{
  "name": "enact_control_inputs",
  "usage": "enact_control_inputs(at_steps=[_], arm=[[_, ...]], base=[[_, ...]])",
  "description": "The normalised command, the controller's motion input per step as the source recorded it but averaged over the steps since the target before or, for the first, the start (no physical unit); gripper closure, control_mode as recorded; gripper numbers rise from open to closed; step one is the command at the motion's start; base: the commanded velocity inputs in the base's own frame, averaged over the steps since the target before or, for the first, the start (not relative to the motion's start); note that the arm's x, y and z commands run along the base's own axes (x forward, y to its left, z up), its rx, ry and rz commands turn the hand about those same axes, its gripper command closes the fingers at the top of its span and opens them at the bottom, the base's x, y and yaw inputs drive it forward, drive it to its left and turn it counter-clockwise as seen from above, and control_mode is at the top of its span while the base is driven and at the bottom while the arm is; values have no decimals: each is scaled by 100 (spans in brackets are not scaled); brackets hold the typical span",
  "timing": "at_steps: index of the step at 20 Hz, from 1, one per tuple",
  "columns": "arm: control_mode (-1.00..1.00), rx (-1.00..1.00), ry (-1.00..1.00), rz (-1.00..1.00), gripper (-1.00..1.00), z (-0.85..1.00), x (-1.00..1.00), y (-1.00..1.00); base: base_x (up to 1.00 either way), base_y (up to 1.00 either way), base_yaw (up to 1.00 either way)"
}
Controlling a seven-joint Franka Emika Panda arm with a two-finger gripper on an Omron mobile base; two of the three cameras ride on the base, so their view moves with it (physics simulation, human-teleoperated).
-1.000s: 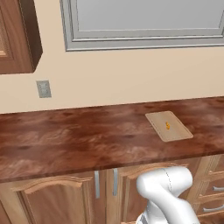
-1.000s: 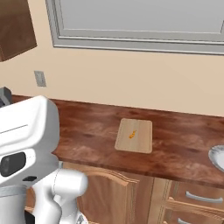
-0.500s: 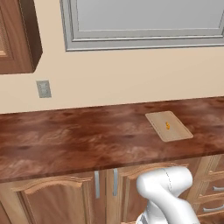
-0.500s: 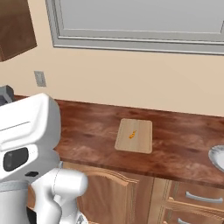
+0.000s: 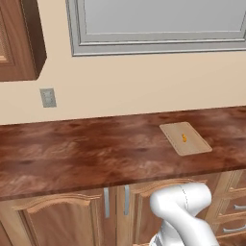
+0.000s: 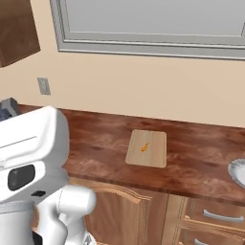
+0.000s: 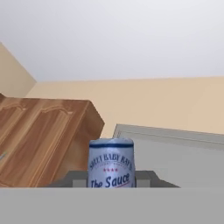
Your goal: Pick the shrimp from the plate and place it on the cutting board. Then pick the condiment bottle from the cabinet and place it next to the cutting board.
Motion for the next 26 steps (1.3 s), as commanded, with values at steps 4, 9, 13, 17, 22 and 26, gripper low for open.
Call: enact_control_inputs(at_steps=[4, 9, 13, 17, 22, 26], arm=[[-100, 0, 0, 0, 100, -45, 0, 0], [-100, 0, 5, 0, 100, -58, 9, 1], [-100, -2, 0, 0, 100, -53, 9, 11], [-100, -1, 0, 0, 100, -55, 14, 13], [-100, 0, 0, 0, 100, -46, 29, 11], [-100, -1, 0, 0, 100, -35, 37, 12]], base=[[0, 0, 0], [0, 0, 0], [0, 0, 0], [0, 0, 0], [0, 0, 0], [0, 0, 0]])
